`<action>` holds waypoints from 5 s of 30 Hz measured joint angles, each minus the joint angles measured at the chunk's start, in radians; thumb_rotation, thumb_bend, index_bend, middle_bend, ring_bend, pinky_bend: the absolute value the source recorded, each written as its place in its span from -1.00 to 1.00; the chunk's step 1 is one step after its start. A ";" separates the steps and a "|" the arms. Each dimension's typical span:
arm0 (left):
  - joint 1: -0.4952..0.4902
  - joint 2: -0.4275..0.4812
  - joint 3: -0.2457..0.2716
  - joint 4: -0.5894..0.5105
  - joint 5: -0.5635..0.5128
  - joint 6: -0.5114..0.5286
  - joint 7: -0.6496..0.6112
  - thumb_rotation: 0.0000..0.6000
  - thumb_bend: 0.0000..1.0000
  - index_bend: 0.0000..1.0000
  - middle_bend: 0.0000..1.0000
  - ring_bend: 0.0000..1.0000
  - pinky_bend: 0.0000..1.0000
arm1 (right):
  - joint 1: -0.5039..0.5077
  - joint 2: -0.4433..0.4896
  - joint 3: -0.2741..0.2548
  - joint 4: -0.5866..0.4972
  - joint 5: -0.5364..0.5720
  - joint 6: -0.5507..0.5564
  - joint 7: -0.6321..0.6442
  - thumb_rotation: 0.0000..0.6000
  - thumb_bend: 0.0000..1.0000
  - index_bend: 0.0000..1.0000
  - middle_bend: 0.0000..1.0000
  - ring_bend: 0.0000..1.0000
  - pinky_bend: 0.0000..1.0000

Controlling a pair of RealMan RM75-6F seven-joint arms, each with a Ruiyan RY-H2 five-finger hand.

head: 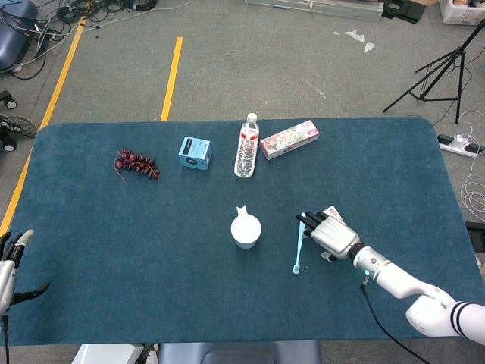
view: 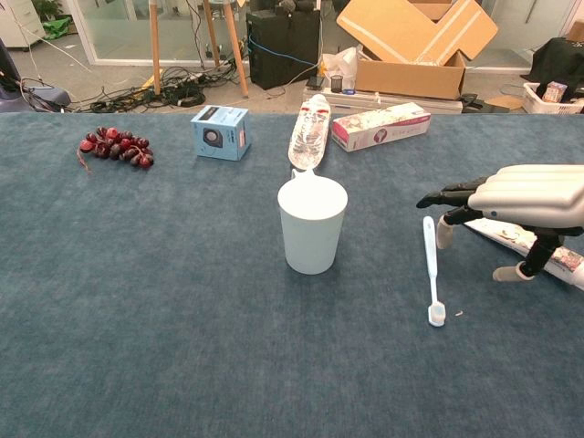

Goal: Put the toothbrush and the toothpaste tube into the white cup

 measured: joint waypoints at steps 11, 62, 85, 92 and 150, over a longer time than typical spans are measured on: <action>0.003 0.001 -0.001 0.001 -0.006 0.002 -0.002 1.00 -1.00 -0.82 -0.69 -0.89 -0.77 | 0.020 -0.080 -0.055 0.175 -0.156 0.119 0.136 1.00 -0.60 -0.25 -0.98 -1.00 -0.67; 0.008 0.007 -0.002 -0.003 -0.012 0.003 -0.011 1.00 -1.00 -0.82 -0.68 -0.88 -0.71 | 0.060 -0.197 -0.087 0.327 -0.168 0.145 0.189 1.00 -0.60 -0.23 -1.00 -1.00 -0.69; 0.011 0.013 -0.003 -0.007 -0.009 0.010 -0.017 1.00 -1.00 -0.82 -0.68 -0.88 -0.71 | 0.063 -0.221 -0.087 0.349 -0.151 0.140 0.184 1.00 -0.60 -0.03 -1.00 -1.00 -0.69; 0.012 0.013 -0.003 -0.009 -0.008 0.010 -0.015 1.00 -1.00 -0.82 -0.69 -0.88 -0.71 | 0.061 -0.221 -0.084 0.347 -0.147 0.145 0.178 1.00 -0.60 0.05 -1.00 -1.00 -0.69; 0.007 0.011 -0.003 -0.009 -0.021 -0.003 -0.002 1.00 -1.00 -0.82 -0.68 -0.88 -0.70 | 0.012 -0.045 0.059 0.108 -0.021 0.251 0.159 1.00 -0.58 0.20 -0.98 -1.00 -0.69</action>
